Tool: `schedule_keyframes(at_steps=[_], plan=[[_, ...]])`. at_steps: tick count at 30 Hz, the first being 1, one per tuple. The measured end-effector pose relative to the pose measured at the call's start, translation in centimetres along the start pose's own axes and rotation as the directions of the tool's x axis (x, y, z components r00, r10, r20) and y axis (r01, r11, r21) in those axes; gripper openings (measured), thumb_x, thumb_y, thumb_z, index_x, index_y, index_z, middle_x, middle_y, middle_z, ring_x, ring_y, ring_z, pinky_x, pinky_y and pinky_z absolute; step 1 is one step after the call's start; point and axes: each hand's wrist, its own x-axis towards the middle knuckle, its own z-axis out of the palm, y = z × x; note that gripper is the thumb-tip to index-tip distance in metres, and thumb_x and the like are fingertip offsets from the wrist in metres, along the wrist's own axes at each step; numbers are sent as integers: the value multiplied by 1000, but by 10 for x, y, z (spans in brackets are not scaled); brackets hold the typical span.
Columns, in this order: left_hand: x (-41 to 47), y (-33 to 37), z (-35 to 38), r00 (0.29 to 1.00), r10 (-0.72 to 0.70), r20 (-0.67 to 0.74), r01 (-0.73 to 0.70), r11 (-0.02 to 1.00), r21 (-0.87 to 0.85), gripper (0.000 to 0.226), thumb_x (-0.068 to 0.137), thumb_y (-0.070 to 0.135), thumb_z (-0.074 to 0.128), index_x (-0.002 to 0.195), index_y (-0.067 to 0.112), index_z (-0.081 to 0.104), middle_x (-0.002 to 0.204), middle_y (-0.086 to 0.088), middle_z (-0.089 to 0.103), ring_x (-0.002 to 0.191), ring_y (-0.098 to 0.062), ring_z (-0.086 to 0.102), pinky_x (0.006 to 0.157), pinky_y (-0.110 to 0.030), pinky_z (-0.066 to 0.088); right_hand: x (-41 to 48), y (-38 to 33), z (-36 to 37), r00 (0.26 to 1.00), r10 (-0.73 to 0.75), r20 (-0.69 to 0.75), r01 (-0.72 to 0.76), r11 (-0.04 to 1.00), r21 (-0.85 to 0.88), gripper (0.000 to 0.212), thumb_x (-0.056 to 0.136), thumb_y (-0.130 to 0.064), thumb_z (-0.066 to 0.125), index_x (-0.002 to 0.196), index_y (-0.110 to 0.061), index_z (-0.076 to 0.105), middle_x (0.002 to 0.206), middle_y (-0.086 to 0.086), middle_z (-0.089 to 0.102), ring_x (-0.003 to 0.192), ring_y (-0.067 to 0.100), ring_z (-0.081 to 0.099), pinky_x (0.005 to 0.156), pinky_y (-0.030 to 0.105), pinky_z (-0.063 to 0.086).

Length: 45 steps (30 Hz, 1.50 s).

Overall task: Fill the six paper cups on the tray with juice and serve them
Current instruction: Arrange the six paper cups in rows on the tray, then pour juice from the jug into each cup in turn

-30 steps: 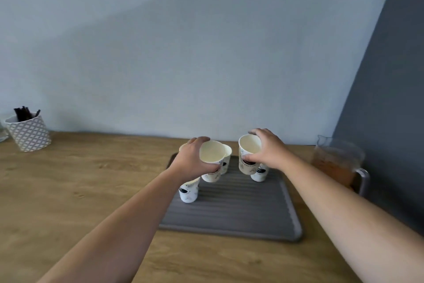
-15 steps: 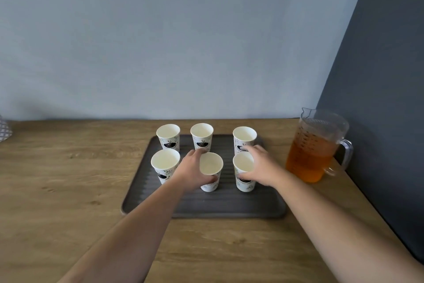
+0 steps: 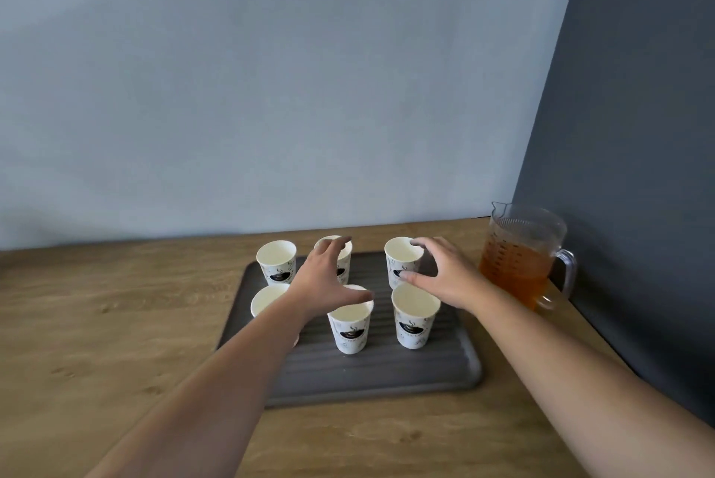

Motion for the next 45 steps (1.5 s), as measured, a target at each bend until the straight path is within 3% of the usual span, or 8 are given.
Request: schedule_keyframes(at_steps=[8,12,19,24,27,30,36,45], plan=[[58,39,-1,981,188,44,-189,982,20,95,68,42,80,145,21,29,143,-2,37,134,-20,37,110,-37,34,-4,-4,-58,960,88,-267,-87,996,13,49,84,-44,64,128,-25,50,132,-5,48,118,13,47,95,32,41],[86,67,23,951,280,132,-278,960,-30,93,70,41,78,146,18,29,144,-4,37,135,-21,35,111,-35,32,-17,9,-84,880,186,-437,-168,982,81,36,84,-40,65,117,-26,58,116,-7,55,103,9,52,89,31,45],[117,111,75,913,324,247,-303,945,-122,101,67,44,81,147,17,26,144,-3,38,133,-19,39,109,-35,37,-41,59,-103,722,342,-602,-326,935,139,36,85,-35,65,118,-24,56,122,-5,52,112,12,50,86,26,43],[133,136,114,915,259,308,-193,954,-228,107,60,49,84,145,19,29,145,-1,39,130,-20,42,105,-39,44,-48,95,-94,662,464,-588,-368,885,284,24,88,-32,62,107,-19,56,105,-4,57,94,12,55,73,21,45],[140,143,130,892,224,392,-92,940,-328,103,57,46,87,141,22,33,142,-1,45,128,-22,46,101,-40,48,-46,106,-81,683,560,-469,-388,822,417,17,93,-32,54,95,-15,57,83,-2,58,74,9,56,57,18,40],[142,146,139,862,242,445,-42,910,-413,106,48,49,88,137,26,36,133,2,52,124,-22,51,98,-42,51,-41,113,-67,693,598,-402,-313,752,580,26,97,-34,45,78,-20,57,65,-4,53,59,10,51,55,22,40],[141,146,145,891,204,406,-4,897,-443,103,53,41,90,138,27,33,131,6,48,122,-17,49,96,-33,51,-27,121,-58,585,682,-440,-169,633,755,40,97,-19,45,57,-15,51,39,-10,50,44,5,45,48,22,36],[122,153,116,963,162,213,-52,894,-445,89,56,42,88,129,24,41,112,12,53,104,-8,54,72,-14,49,-10,98,-90,592,624,-510,-74,672,736,44,93,-15,52,50,-13,46,40,-7,42,40,8,40,47,24,31]])
